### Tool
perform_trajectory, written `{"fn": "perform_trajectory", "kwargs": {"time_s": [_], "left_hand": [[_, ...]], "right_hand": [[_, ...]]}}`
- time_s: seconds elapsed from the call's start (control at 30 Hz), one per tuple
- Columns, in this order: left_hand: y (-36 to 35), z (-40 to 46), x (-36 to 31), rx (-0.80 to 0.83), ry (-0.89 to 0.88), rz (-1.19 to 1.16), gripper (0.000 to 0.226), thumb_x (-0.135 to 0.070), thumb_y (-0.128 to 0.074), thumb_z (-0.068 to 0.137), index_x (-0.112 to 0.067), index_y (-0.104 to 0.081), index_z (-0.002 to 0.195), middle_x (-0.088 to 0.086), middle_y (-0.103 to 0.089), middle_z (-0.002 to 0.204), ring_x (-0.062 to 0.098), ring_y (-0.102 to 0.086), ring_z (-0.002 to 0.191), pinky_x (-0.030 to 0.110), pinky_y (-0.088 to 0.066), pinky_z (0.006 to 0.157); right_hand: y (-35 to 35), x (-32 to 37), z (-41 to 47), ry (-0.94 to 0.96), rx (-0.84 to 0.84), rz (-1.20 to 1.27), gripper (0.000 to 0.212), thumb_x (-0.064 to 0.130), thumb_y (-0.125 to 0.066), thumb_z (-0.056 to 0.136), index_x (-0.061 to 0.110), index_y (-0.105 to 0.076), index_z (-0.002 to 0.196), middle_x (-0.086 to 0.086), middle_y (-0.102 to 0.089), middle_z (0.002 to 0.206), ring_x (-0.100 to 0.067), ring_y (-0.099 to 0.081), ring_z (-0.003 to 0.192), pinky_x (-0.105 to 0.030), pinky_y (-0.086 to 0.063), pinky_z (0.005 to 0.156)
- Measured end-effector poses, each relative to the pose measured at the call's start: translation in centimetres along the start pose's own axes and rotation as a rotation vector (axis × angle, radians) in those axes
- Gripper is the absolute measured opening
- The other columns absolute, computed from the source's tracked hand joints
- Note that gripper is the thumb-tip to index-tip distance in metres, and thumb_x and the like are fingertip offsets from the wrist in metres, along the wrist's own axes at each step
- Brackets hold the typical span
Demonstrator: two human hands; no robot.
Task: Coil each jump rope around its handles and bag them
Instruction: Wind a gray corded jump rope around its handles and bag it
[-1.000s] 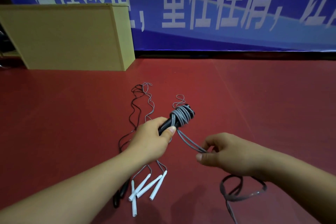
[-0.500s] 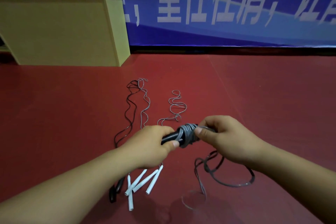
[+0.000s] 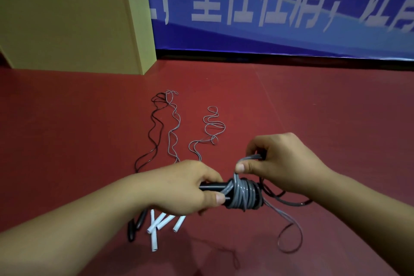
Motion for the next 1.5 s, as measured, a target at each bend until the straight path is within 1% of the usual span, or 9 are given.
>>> {"fn": "perform_trajectory", "kwargs": {"time_s": [0.1,0.3,0.43,0.6,0.73,1.0,1.17,1.27,1.5], "left_hand": [[-0.8,-0.5,-0.6,0.104,0.006,-0.356,0.018,-0.03,-0.058,0.095,-0.022,-0.059,0.079,-0.005,-0.057,0.063,0.017,-0.042,0.053,0.027,-0.033,0.053],[-0.9,-0.9,-2.5,0.228,-0.092,-0.848,0.029,-0.03,-0.053,0.091,-0.004,-0.055,0.103,0.006,-0.053,0.064,0.005,-0.04,0.036,0.014,-0.024,0.035],[0.0,-0.8,-3.1,0.171,-0.118,-1.061,0.03,-0.029,-0.051,0.089,-0.006,-0.055,0.107,0.003,-0.055,0.062,0.004,-0.039,0.035,0.013,-0.022,0.031],[1.8,-0.2,-2.4,-0.004,-0.097,-1.19,0.031,-0.018,-0.051,0.084,-0.005,-0.053,0.112,0.005,-0.056,0.068,0.009,-0.038,0.039,0.016,-0.021,0.035],[2.7,0.2,-0.8,-0.177,-0.013,-1.201,0.014,-0.014,-0.041,0.091,-0.007,-0.052,0.097,0.006,-0.054,0.068,0.01,-0.038,0.04,0.016,-0.024,0.034],[4.8,0.1,3.4,-0.484,0.134,-0.843,0.023,-0.015,-0.05,0.101,-0.007,-0.059,0.081,-0.004,-0.059,0.059,0.009,-0.043,0.044,0.021,-0.033,0.042],[5.1,-0.1,4.1,-0.568,0.176,-0.769,0.024,-0.02,-0.056,0.098,-0.008,-0.065,0.08,-0.008,-0.061,0.055,0.007,-0.044,0.043,0.02,-0.034,0.043],[5.7,0.0,4.0,-0.636,0.161,-0.688,0.023,-0.019,-0.058,0.097,-0.006,-0.065,0.079,-0.005,-0.063,0.057,0.008,-0.043,0.041,0.018,-0.034,0.043],[7.6,-0.2,4.9,-0.8,0.116,-0.526,0.012,-0.025,-0.062,0.092,-0.018,-0.068,0.085,0.002,-0.073,0.071,0.011,-0.048,0.046,0.028,-0.038,0.054]], "right_hand": [[0.2,0.0,0.3,0.001,-0.003,0.125,0.064,0.08,-0.06,0.054,0.018,-0.065,0.07,0.001,-0.061,0.056,-0.009,-0.051,0.052,-0.03,-0.044,0.053],[0.0,1.0,0.5,-0.007,0.064,0.77,0.032,0.033,-0.075,0.069,0.005,-0.062,0.079,-0.006,-0.061,0.062,-0.015,-0.051,0.054,-0.027,-0.041,0.049],[0.3,1.8,0.1,0.087,0.003,0.63,0.007,0.001,-0.07,0.076,0.002,-0.064,0.078,-0.011,-0.064,0.064,-0.011,-0.056,0.058,-0.03,-0.049,0.053],[-2.9,2.3,-0.2,-0.012,0.15,0.569,0.019,0.005,-0.061,0.092,0.017,-0.063,0.078,0.003,-0.063,0.061,-0.01,-0.059,0.054,-0.026,-0.05,0.055],[-5.4,2.6,-0.8,-0.074,0.32,0.614,0.017,0.007,-0.062,0.092,0.018,-0.063,0.105,0.005,-0.063,0.059,-0.006,-0.056,0.051,-0.02,-0.044,0.052],[-5.6,0.8,-1.1,-0.308,0.319,0.653,0.02,0.015,-0.068,0.087,0.011,-0.066,0.068,-0.007,-0.064,0.061,-0.018,-0.055,0.055,-0.029,-0.045,0.056],[-4.3,1.6,-0.7,-0.172,0.262,0.422,0.013,0.02,-0.067,0.081,0.013,-0.062,0.072,0.003,-0.06,0.061,-0.008,-0.048,0.056,-0.032,-0.045,0.059],[-3.6,3.1,-0.8,-0.028,0.209,0.218,0.016,0.024,-0.065,0.083,0.027,-0.053,0.073,0.009,-0.055,0.062,-0.003,-0.045,0.055,-0.018,-0.039,0.056],[-4.0,3.6,-1.0,-0.043,0.213,0.245,0.019,0.021,-0.062,0.083,0.026,-0.055,0.099,-0.002,-0.069,0.076,-0.016,-0.064,0.07,-0.036,-0.052,0.069]]}}
Point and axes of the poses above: each hand's wrist, its own z-axis towards the middle knuckle, its own y-axis out of the back of the hand, x = y × z, the point moved 10 cm from there along z, towards the middle knuckle
